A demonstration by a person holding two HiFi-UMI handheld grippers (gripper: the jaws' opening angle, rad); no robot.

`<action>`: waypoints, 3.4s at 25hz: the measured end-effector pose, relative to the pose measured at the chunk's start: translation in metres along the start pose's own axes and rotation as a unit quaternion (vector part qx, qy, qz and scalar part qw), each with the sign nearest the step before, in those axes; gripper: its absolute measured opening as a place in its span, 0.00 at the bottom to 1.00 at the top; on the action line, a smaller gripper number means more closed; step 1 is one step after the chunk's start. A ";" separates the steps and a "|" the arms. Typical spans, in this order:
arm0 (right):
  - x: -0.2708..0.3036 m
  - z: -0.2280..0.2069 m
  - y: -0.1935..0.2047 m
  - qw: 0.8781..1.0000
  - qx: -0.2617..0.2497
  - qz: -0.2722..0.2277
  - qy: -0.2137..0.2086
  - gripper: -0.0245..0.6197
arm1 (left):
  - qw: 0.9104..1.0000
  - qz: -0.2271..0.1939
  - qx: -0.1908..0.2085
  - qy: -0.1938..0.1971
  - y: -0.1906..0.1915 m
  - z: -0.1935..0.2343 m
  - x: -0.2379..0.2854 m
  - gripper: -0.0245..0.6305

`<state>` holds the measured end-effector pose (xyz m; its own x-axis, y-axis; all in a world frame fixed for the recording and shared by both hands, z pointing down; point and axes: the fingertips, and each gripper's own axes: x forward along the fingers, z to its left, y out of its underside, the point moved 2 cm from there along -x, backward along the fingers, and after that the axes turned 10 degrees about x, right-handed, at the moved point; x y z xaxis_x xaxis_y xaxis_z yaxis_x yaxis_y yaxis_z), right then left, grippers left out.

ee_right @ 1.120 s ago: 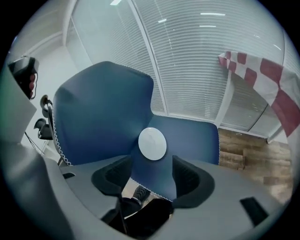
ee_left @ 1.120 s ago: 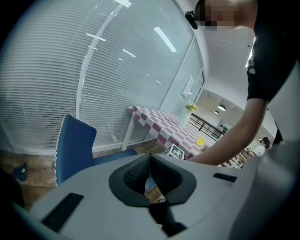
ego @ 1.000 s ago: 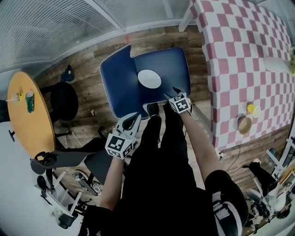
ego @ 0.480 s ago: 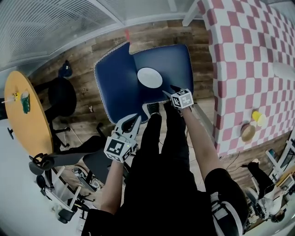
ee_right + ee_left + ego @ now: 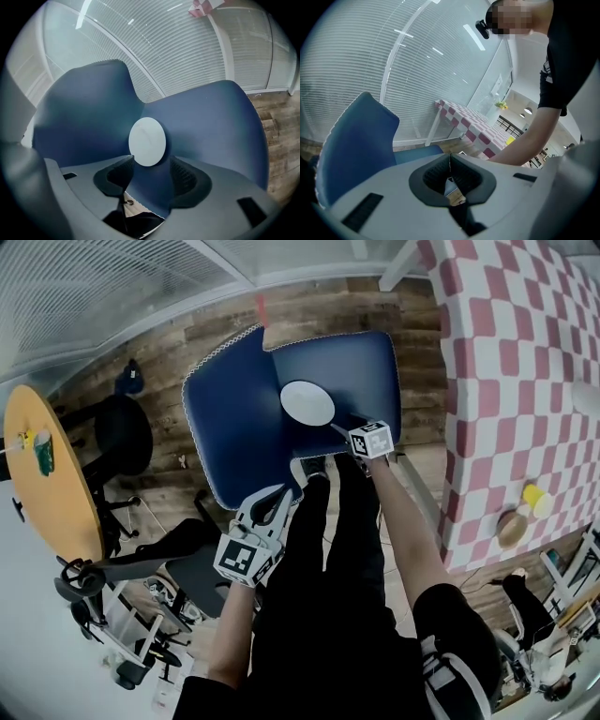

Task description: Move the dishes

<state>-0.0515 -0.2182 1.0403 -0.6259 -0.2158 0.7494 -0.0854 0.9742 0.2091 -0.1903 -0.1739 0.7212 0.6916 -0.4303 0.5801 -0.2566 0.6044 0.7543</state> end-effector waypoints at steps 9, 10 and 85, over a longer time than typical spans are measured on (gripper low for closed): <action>0.040 -0.014 -0.005 0.999 0.034 -0.002 -0.027 0.40 | 1.000 0.006 -0.008 0.006 0.017 0.000 0.017 0.07; 0.045 -0.015 -0.005 0.999 0.035 -0.001 -0.028 0.40 | 1.000 0.007 -0.011 0.006 0.019 0.000 0.017 0.07; -0.301 0.177 0.066 0.954 0.204 -0.211 -0.067 0.08 | 0.982 -0.036 0.160 0.091 -0.080 -0.120 -0.165 0.07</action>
<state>-0.0053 -0.0775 0.7172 -0.5604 -0.6109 0.5592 -0.6288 0.7533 0.1927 -0.2032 -0.0708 0.5288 0.8172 -0.3196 0.4796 -0.3824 0.3220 0.8661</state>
